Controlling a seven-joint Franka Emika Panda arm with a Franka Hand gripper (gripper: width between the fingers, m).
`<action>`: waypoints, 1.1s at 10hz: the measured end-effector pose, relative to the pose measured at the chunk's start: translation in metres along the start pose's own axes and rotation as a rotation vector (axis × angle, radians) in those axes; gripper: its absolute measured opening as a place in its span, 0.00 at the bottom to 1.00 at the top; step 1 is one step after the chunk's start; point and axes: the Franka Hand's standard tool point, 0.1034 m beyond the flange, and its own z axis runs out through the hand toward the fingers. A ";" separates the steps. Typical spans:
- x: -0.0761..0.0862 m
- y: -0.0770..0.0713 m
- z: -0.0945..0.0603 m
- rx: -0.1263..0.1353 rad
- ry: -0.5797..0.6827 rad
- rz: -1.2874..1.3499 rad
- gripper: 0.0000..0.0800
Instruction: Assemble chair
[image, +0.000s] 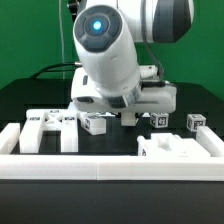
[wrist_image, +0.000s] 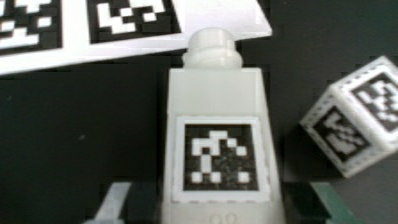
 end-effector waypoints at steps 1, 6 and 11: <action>-0.003 -0.002 -0.014 0.004 0.009 -0.034 0.36; 0.001 -0.009 -0.058 0.014 0.075 -0.102 0.36; 0.015 -0.027 -0.106 -0.010 0.310 -0.155 0.36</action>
Offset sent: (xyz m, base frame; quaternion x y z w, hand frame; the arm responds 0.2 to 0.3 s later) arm 0.0414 -0.0090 0.0396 0.0544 0.0056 -0.0806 0.9952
